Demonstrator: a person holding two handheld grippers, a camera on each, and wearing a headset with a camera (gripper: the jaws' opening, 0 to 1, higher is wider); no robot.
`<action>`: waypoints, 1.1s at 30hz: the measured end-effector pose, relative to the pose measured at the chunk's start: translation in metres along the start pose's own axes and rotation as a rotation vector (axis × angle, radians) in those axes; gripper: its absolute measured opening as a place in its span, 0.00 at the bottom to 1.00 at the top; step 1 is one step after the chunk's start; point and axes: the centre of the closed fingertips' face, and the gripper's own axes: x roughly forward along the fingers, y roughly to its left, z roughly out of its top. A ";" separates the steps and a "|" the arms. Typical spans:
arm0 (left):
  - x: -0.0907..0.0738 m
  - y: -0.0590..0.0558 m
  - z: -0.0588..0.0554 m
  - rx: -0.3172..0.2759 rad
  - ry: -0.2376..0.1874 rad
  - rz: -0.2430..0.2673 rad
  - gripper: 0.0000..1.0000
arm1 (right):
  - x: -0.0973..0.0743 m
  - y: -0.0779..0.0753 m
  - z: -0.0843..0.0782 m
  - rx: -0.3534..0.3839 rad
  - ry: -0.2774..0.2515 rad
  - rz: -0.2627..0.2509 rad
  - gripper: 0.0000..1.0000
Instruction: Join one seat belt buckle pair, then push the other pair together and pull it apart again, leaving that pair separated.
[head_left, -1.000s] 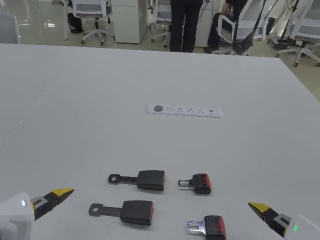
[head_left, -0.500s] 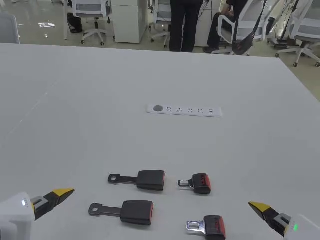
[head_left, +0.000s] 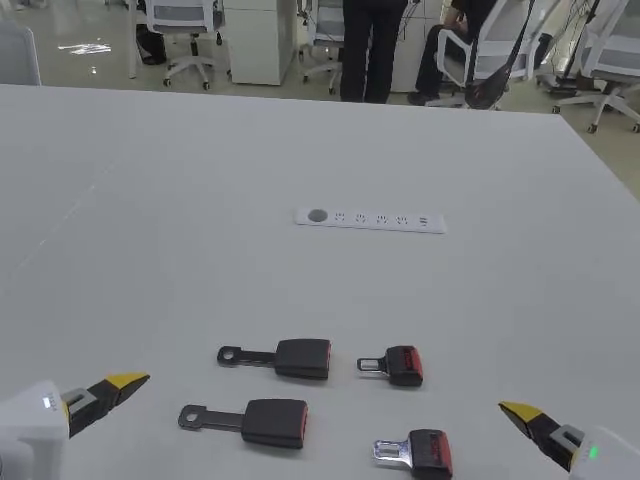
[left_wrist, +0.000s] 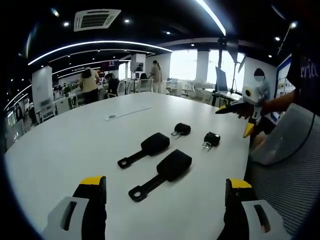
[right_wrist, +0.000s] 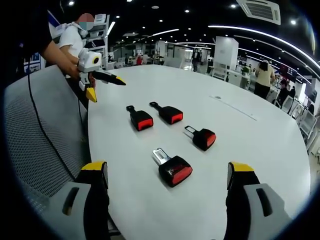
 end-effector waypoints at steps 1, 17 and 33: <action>0.000 0.001 0.000 0.000 0.001 0.000 1.00 | 0.000 0.000 0.001 0.000 -0.001 -0.001 0.99; -0.005 0.002 -0.002 0.021 0.036 -0.021 1.00 | 0.001 -0.002 0.001 -0.005 0.002 0.007 0.99; 0.005 0.005 0.000 0.080 0.123 -0.081 0.89 | 0.006 -0.004 0.008 -0.070 0.012 0.060 0.94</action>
